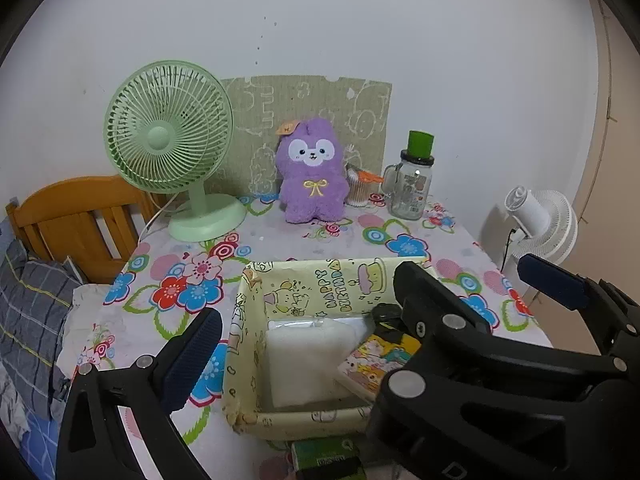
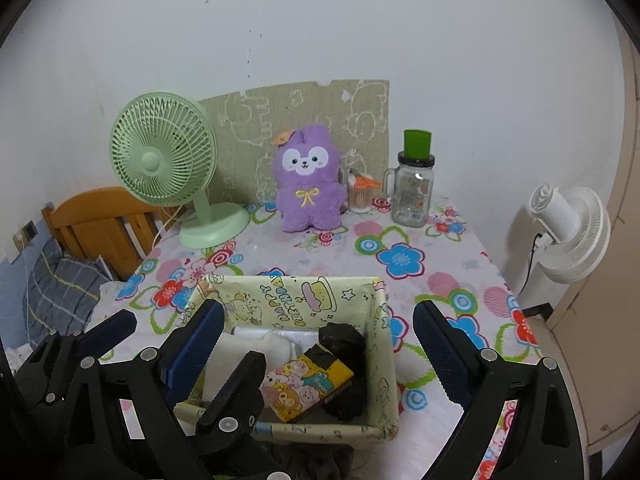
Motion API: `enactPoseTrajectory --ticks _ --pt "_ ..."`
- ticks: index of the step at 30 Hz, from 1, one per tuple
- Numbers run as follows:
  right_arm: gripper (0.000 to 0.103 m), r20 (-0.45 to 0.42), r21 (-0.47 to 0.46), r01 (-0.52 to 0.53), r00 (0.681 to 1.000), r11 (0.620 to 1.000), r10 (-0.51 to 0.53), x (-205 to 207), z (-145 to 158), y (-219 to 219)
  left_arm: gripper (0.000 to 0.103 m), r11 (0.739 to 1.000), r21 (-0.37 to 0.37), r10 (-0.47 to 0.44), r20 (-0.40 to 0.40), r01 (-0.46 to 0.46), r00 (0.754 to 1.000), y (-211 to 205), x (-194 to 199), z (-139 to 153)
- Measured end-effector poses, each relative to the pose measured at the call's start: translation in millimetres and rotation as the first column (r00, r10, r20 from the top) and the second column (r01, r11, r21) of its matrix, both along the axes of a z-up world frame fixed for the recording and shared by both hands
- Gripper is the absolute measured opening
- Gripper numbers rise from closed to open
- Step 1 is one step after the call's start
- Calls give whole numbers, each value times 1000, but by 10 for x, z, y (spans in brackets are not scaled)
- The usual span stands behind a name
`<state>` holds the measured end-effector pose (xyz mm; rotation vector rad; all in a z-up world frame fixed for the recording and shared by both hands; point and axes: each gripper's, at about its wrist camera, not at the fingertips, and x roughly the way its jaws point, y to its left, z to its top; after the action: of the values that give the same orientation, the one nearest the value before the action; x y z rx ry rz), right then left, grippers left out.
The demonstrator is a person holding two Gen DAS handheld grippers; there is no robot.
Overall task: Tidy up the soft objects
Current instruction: 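Open both tools and pull them back toward the items in front of the box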
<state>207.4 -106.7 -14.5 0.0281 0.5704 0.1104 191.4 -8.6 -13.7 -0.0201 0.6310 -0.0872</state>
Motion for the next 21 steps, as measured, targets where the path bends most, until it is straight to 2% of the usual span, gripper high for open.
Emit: enactPoseTrajectory --ticks 21 --pt "97 105 -17 24 994 1000 -22 -830 371 -96 103 1000 18 0 105 -2 994 -101 -713 350"
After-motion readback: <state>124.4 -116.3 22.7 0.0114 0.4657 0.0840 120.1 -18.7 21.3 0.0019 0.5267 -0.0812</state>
